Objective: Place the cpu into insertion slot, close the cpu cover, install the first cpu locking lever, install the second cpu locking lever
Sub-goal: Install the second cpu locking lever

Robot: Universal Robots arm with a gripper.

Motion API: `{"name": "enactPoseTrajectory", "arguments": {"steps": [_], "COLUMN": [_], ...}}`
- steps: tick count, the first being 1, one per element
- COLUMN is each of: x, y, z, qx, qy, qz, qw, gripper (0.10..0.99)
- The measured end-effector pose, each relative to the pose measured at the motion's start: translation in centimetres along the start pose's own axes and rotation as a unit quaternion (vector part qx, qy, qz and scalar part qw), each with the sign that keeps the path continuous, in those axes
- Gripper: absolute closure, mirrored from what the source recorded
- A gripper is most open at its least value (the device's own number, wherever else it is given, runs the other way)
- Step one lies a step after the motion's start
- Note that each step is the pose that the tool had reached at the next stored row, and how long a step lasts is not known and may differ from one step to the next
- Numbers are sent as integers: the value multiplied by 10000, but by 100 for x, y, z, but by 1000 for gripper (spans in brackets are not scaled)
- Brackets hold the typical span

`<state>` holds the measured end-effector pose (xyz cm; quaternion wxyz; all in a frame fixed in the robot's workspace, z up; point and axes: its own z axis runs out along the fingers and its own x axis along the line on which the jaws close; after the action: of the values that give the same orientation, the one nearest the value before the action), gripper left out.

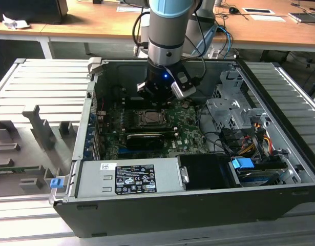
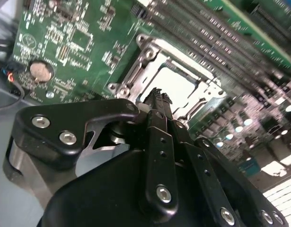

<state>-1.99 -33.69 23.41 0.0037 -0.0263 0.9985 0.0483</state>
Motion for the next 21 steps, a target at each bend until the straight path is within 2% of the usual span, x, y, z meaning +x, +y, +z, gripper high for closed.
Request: {"name": "enactPoseTrajectory", "arguments": {"steps": [2,4,6,7,9,11,14,15,17,20,21], "x": [1,1,2,4,12,15,30,55,121,301,336], "y": [-10,-10,-41,-69,-211,-264,-382,-415,-431,-434,-437], "z": [-15,-65,-68,-71,-80,-68,-66,-66,-65,-61,-58], "qx": [1,-3,-6,-6,-6,-7,-15,-22,-46,-105,-119], "qy": [0,0,0,0,0,11,13,12,11,7,7], "qz": [0,0,0,0,-1,-33,-42,-41,-41,-42,-41], "qw": [10000,10000,10000,10000,10000,10000,10000,10000,10000,9999,9999], "gripper": [980,980,980,980,980,980,980,980,980,980,980]}}
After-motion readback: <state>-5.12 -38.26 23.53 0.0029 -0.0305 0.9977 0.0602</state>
